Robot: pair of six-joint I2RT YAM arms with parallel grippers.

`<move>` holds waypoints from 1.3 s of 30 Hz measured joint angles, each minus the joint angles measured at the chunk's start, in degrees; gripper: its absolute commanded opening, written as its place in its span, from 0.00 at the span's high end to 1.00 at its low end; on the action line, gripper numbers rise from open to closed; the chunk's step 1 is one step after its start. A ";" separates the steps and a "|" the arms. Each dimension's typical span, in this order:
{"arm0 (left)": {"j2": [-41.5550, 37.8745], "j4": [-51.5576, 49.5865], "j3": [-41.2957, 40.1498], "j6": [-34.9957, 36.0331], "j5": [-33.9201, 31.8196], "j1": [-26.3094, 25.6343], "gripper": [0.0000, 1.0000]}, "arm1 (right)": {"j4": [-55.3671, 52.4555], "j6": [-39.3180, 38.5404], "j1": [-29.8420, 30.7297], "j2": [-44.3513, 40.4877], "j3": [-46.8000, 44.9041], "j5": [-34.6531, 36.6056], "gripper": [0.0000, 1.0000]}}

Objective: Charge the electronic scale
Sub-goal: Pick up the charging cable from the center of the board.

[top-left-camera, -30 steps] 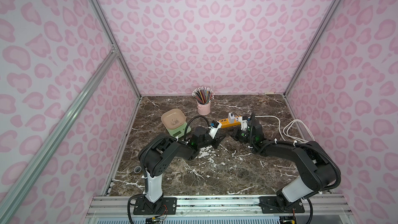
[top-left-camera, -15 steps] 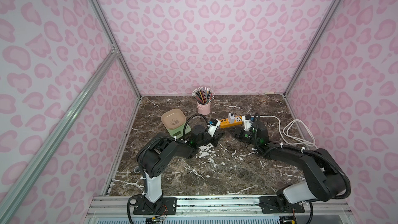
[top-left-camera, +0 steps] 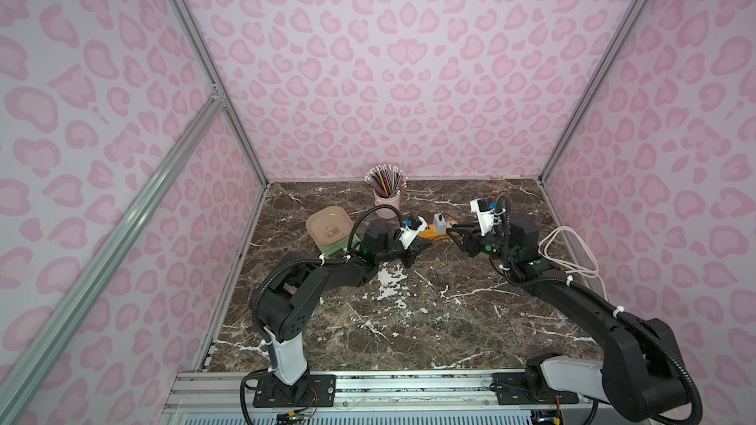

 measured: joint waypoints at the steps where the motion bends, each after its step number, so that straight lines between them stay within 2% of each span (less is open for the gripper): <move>1: 0.00 -1.90 1.14 1.79 0.79 0.09 0.92 | -0.35 -3.56 -1.31 0.66 0.44 -2.19 0.60; 4: 0.00 -7.34 4.07 6.29 2.29 0.37 0.92 | -2.21 -14.75 -4.02 2.21 0.79 -8.79 0.60; 9: -0.57 -14.88 8.22 12.39 4.02 0.52 0.92 | -8.17 -30.18 -4.22 5.40 4.59 -13.81 0.60; 15: -0.57 -21.46 12.17 17.64 5.07 0.52 0.92 | -12.61 -41.46 -4.44 8.79 8.20 -16.74 0.60; 24: 0.90 -27.17 16.92 21.64 5.73 0.52 0.92 | -18.18 -49.66 -2.86 14.53 14.05 -17.97 0.64; 39: 2.38 -30.67 19.89 23.12 6.78 0.55 0.92 | -21.29 -53.35 -2.25 15.87 15.39 -16.72 0.90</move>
